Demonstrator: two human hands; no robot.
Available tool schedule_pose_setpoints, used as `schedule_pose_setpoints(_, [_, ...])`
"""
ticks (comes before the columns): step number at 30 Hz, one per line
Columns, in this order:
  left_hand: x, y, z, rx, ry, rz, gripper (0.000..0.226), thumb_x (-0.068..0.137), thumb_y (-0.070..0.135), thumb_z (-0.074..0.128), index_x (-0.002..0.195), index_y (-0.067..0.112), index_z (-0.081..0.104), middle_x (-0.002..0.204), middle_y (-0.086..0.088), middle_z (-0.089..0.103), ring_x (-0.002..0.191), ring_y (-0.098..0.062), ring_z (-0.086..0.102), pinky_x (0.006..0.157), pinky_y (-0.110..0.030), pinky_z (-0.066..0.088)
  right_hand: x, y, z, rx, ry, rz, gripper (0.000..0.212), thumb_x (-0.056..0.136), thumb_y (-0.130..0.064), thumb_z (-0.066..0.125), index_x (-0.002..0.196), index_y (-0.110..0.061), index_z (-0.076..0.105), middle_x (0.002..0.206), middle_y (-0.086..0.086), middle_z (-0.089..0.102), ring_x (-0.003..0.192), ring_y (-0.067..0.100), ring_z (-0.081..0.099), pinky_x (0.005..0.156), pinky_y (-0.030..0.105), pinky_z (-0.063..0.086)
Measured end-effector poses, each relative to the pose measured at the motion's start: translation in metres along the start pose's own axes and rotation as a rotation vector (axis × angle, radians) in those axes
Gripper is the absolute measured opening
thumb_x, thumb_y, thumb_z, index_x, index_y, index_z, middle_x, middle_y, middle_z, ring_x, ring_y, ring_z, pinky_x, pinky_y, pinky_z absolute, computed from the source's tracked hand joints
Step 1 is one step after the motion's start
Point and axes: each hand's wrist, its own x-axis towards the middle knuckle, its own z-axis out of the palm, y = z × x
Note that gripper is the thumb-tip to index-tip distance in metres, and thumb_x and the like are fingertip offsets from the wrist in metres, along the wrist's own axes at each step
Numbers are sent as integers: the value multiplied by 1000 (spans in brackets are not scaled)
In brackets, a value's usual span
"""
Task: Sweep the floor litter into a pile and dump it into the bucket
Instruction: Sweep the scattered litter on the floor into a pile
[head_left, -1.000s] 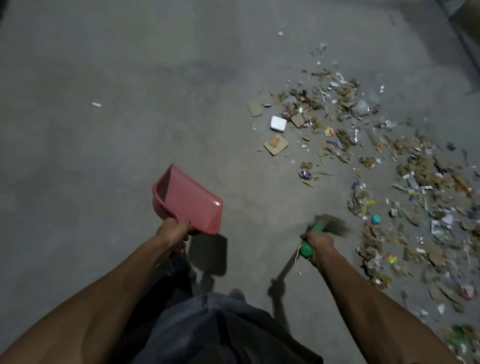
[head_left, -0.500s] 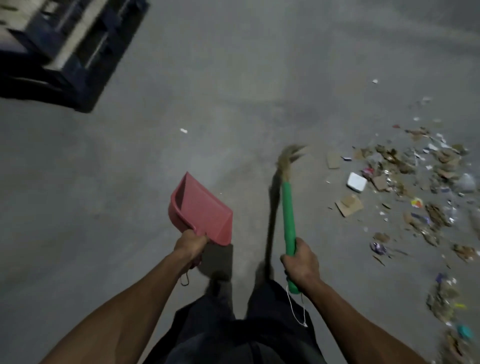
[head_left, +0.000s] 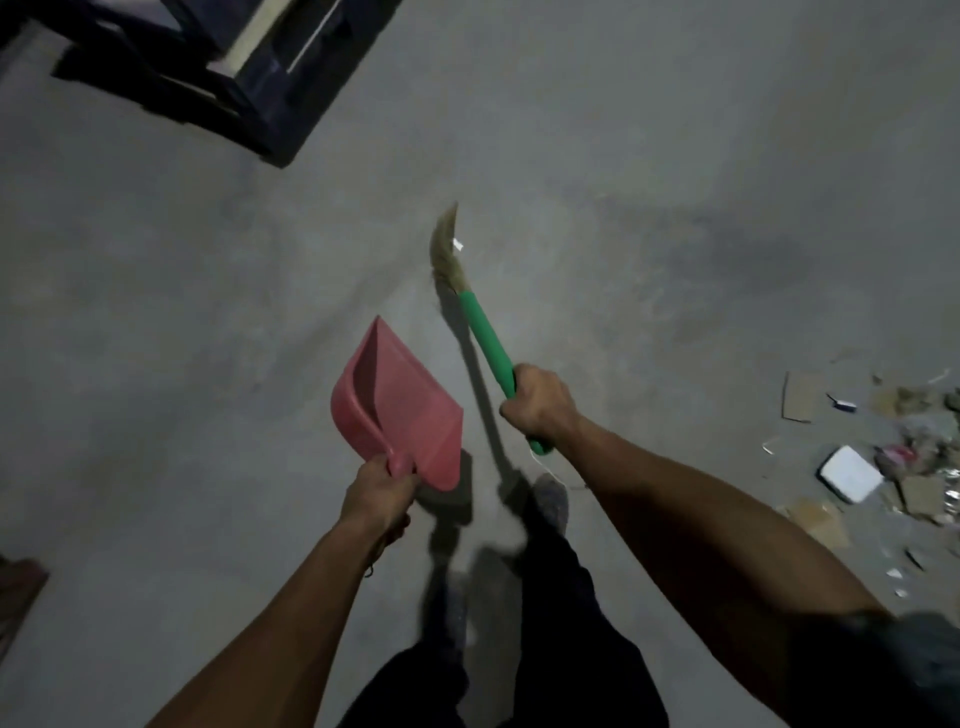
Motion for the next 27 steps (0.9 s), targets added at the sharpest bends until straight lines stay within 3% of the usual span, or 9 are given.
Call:
schedule_pose_setpoints(4, [19,35,16,-24,26,-7,5,89,10,54,94,10,55,70,-12,51,43,-18,40,44,-25,33,64,-2,-20,351,-35,183,38,74,-19,67,108,-5,61,100,15,66,89,35,68,81,42,59])
schedule_pose_setpoints(6, [26,49,22,-26,30,4,5,89,10,54,94,10,55,70,-11,51,45,-19,41,44,-26,34,84,14,-24,644,-42,302,44,64,-14,70,104,3,62,89,19,67,73,35,68,69,45,60])
schedule_pose_setpoints(9, [30,68,31,-8,24,20,4,89,10,54,92,10,55,70,-11,52,47,-20,43,44,-25,35,84,40,-38,963,60,473,37,67,-3,72,98,13,61,66,19,60,49,30,60,52,36,53])
schedule_pose_setpoints(12, [31,85,40,20,1,42,6,89,11,55,95,10,56,73,-12,55,48,-22,46,42,-24,36,63,68,-57,1162,192,622,13,81,4,68,82,7,56,59,17,54,41,23,52,39,27,47])
schedule_pose_setpoints(16, [30,107,57,57,-40,73,6,88,12,57,93,9,56,73,-13,55,46,-23,47,42,-24,37,27,120,-70,1369,343,744,22,87,7,60,70,3,46,57,14,47,23,15,43,29,18,38])
schedule_pose_setpoints(22, [18,138,86,117,-120,144,5,88,12,59,90,7,58,69,-11,54,40,-21,44,41,-23,34,-35,196,-82,1434,531,923,16,86,7,60,77,1,47,53,13,47,28,18,44,33,21,38])
schedule_pose_setpoints(27, [7,162,108,204,-210,220,6,88,10,57,92,7,58,69,-13,54,43,-22,45,40,-23,33,-75,211,-93,1261,719,966,21,78,3,67,69,-2,49,58,15,51,48,27,51,59,41,50])
